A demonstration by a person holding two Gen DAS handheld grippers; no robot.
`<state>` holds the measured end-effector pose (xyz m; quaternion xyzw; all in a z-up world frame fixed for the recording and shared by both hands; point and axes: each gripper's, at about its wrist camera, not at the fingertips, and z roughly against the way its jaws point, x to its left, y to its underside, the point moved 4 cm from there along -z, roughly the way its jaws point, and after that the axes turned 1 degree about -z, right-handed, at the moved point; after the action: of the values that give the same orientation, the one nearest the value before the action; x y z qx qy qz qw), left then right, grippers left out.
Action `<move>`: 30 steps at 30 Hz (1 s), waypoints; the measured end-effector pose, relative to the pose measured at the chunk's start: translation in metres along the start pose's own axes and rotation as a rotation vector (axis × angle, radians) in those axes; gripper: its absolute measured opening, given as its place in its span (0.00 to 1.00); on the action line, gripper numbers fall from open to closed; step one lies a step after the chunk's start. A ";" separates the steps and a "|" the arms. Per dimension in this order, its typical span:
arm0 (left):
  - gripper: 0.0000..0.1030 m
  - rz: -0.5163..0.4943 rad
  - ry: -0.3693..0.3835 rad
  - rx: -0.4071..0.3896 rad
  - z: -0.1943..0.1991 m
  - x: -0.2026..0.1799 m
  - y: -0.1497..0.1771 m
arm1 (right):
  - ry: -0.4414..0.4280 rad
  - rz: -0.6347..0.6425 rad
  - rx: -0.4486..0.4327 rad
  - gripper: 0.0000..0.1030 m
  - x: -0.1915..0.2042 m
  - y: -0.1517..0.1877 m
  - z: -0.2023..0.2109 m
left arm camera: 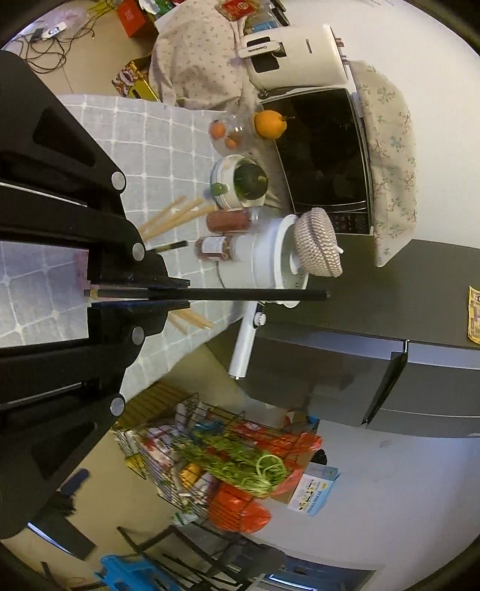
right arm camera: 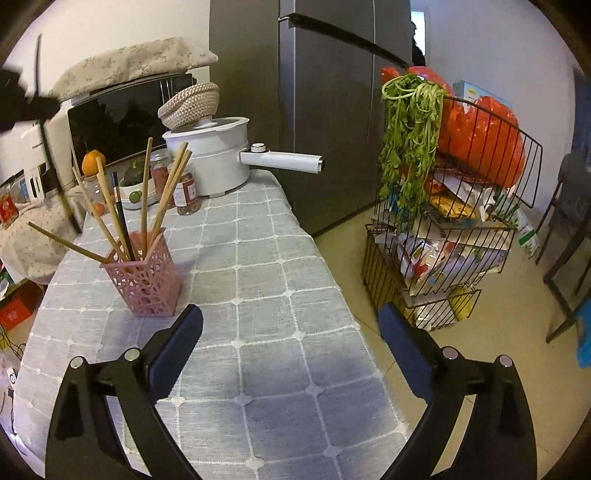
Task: Organize utensils
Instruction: 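Carry the black chopstick over the pink basket and open the left tool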
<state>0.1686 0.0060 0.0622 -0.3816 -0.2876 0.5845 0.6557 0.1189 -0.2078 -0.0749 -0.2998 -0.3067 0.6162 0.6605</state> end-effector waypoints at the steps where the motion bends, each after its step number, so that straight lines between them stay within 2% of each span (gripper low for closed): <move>1: 0.04 0.001 -0.003 0.002 -0.003 0.000 -0.005 | 0.002 -0.002 0.009 0.91 0.000 0.001 -0.001; 7: 0.04 0.017 -0.034 0.022 -0.027 0.006 -0.017 | -0.002 -0.020 0.029 0.91 0.001 0.003 -0.005; 14: 0.06 0.060 -0.067 0.109 -0.072 0.017 0.005 | -0.015 -0.040 0.044 0.91 0.001 0.003 -0.007; 16: 0.19 0.087 -0.056 0.133 -0.084 0.023 0.014 | -0.017 -0.043 0.047 0.91 0.001 0.003 -0.008; 18: 0.21 0.116 -0.074 0.137 -0.086 0.032 0.021 | -0.013 -0.040 0.044 0.91 0.001 0.003 -0.008; 20: 0.27 0.145 -0.073 0.109 -0.074 0.039 0.020 | -0.009 -0.042 0.023 0.91 0.001 0.001 -0.005; 21: 0.33 0.148 -0.073 0.093 -0.066 0.040 0.018 | -0.006 -0.042 0.015 0.91 0.000 0.000 -0.004; 23: 0.44 0.133 -0.086 0.062 -0.053 0.040 0.014 | -0.009 -0.046 -0.002 0.91 0.000 -0.001 -0.001; 25: 0.69 0.113 -0.117 0.013 -0.034 0.038 0.014 | -0.019 -0.056 -0.019 0.91 0.002 -0.003 0.003; 27: 0.77 0.094 -0.143 -0.023 -0.018 0.033 0.018 | -0.029 -0.066 -0.041 0.91 0.004 -0.007 0.009; 30: 0.85 0.047 -0.179 -0.009 -0.008 0.022 0.032 | -0.030 -0.086 -0.089 0.93 0.006 -0.015 0.019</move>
<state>0.1610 0.0275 0.0301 -0.3372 -0.3386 0.6303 0.6119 0.1144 -0.2022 -0.0511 -0.3062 -0.3561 0.5774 0.6679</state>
